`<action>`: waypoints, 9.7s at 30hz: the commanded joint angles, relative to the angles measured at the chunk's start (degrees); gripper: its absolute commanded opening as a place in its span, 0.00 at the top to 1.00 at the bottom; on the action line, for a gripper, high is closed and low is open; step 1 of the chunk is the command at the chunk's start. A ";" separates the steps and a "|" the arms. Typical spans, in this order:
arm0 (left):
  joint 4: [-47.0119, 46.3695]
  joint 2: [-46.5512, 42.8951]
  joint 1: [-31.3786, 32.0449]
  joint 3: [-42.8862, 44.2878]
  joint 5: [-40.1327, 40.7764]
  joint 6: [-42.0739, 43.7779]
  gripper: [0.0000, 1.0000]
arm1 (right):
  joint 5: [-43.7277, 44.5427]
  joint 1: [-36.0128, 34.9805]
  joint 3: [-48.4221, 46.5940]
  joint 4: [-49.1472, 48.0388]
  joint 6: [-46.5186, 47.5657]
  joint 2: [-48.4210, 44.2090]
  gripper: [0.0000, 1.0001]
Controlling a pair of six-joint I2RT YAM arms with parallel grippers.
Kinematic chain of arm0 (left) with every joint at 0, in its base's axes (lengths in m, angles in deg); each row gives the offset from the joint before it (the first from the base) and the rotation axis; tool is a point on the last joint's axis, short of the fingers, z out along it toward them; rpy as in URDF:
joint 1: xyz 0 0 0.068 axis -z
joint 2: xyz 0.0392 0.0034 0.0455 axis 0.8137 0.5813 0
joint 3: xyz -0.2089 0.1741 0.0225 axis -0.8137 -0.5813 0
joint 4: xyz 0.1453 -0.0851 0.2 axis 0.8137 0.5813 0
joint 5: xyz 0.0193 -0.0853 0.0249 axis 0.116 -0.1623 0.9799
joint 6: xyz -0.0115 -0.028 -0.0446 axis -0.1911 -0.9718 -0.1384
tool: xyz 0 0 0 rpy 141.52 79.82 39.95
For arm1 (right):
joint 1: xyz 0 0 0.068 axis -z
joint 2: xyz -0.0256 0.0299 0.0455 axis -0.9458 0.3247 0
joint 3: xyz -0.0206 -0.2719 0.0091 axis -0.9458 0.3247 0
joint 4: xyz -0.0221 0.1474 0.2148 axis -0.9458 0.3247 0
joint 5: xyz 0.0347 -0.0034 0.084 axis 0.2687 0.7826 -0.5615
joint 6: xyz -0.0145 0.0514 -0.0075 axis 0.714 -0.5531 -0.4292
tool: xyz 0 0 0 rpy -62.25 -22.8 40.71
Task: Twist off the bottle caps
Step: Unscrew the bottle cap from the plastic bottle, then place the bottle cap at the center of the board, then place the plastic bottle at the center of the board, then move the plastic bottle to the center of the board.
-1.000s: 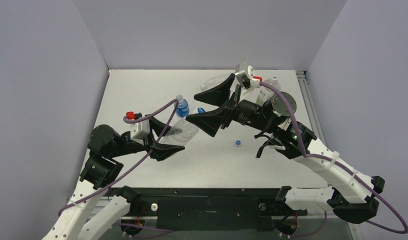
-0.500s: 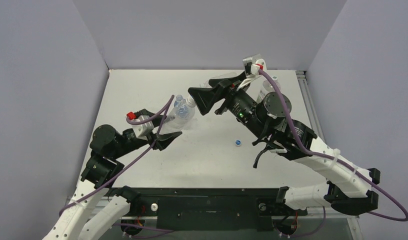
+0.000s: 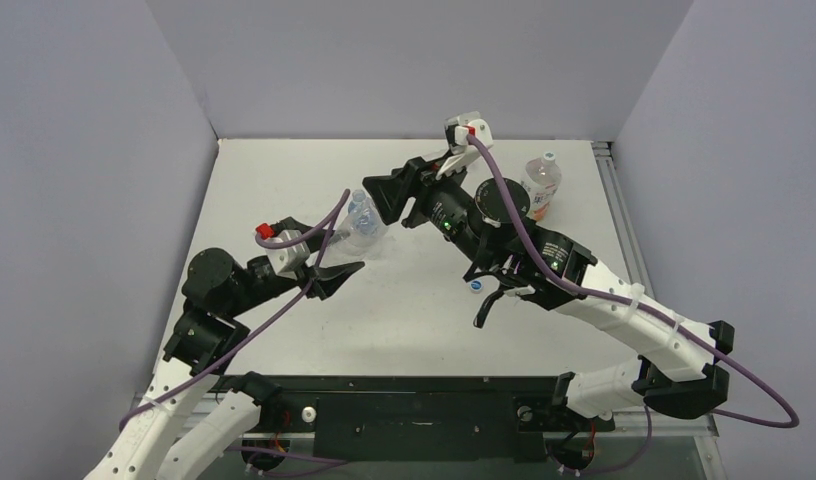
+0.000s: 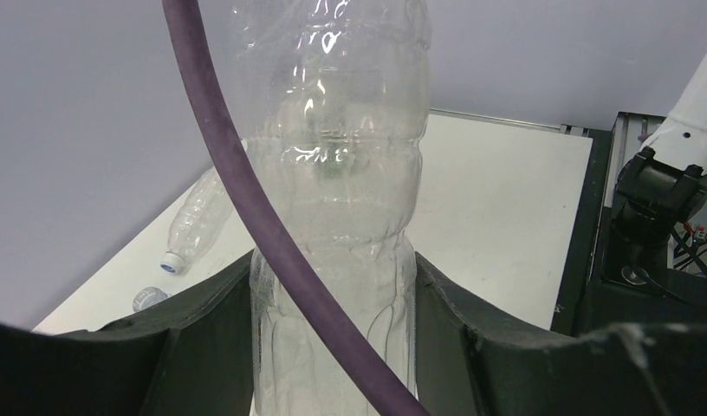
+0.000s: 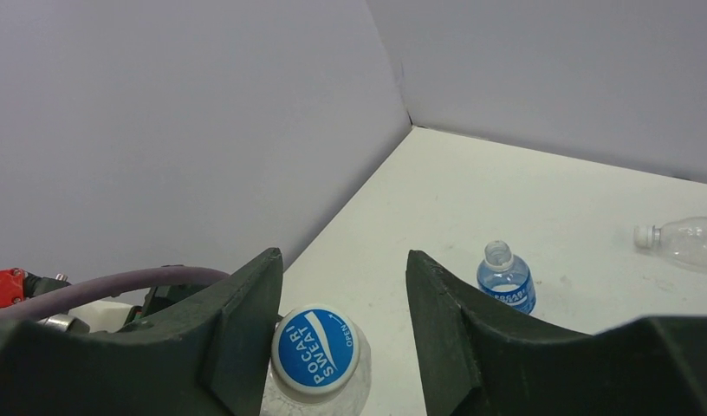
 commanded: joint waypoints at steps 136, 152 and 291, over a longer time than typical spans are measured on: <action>-15.03 -2.99 -0.57 -11.89 -2.77 -9.95 1.00 | -32.82 7.63 20.92 -18.73 -1.80 -10.50 0.40; -14.07 -4.96 -0.57 -11.48 -2.95 -10.12 1.00 | -18.21 6.27 21.35 -11.46 1.75 -10.28 0.43; 1.10 0.69 -1.00 -2.34 29.86 -6.59 0.03 | 2.50 18.48 16.20 -10.17 8.42 4.74 0.26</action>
